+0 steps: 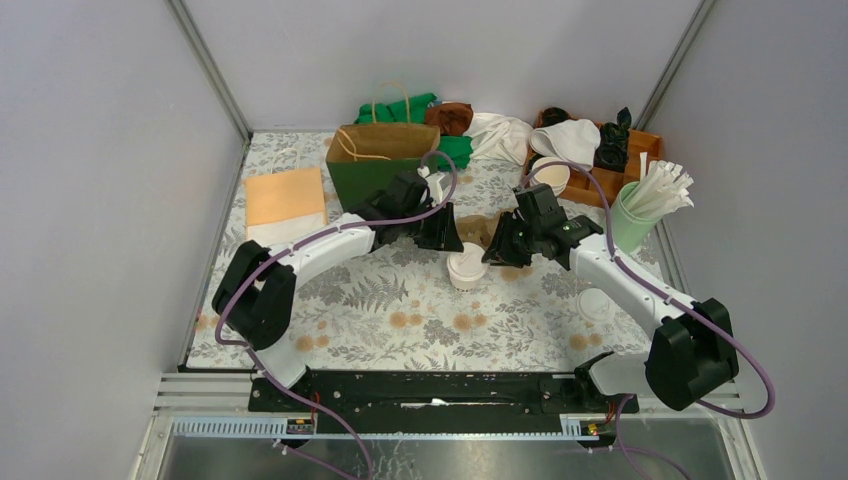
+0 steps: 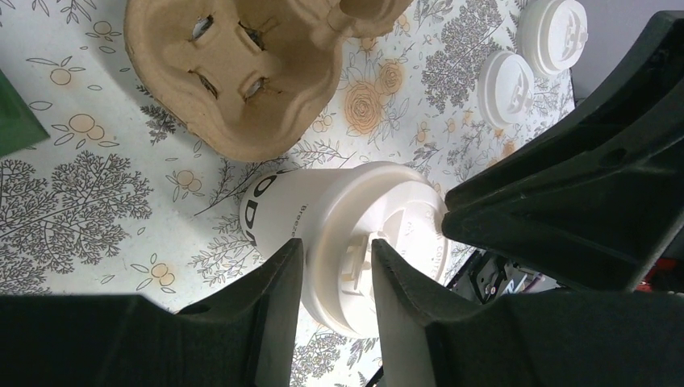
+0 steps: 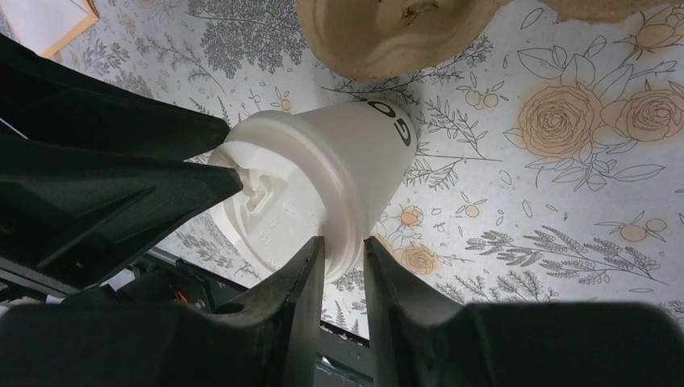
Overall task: Pack the takeout coffee
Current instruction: Adjust the cup lid on the coffee cup.
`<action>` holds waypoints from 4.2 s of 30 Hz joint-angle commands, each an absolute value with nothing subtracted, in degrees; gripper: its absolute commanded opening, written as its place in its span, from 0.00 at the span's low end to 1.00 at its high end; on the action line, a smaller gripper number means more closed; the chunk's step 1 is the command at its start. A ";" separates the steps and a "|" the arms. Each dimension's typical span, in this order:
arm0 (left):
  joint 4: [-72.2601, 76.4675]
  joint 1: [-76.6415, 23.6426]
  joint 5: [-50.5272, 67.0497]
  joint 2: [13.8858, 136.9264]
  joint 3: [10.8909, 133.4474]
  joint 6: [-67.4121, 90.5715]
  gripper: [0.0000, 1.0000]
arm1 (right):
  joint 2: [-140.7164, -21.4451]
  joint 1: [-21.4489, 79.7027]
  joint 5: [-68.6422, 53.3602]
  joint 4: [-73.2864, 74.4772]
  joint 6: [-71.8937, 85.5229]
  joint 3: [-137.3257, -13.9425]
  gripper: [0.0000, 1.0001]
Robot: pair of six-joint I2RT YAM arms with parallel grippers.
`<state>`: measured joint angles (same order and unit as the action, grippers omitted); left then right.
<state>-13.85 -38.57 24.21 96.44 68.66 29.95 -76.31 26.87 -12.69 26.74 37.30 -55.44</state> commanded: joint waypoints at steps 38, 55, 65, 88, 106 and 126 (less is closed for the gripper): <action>-19.34 -39.11 21.09 94.14 72.06 29.54 0.38 | -79.73 26.55 -16.96 27.96 35.86 -56.16 0.26; -19.80 -41.33 18.46 93.32 70.96 29.35 0.38 | -79.37 26.72 -17.51 25.61 37.35 -50.75 0.27; -19.78 -42.57 16.37 92.55 70.62 29.64 0.38 | -78.45 26.72 -15.33 28.77 37.70 -51.06 0.30; -18.57 -43.41 13.86 91.08 66.59 30.49 0.38 | -80.52 27.77 -14.81 28.82 37.79 -52.41 0.32; -22.18 -43.41 9.76 89.52 70.24 30.95 0.41 | -78.70 27.71 -14.85 35.87 37.60 -63.25 0.37; -21.90 -41.61 17.31 91.70 76.55 26.28 0.53 | -71.31 27.69 -22.37 25.65 52.48 -49.24 0.52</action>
<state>-23.86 -42.09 14.68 88.73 70.72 30.17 -73.03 27.33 -19.33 29.89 48.05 -50.43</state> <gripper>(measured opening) 0.529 0.544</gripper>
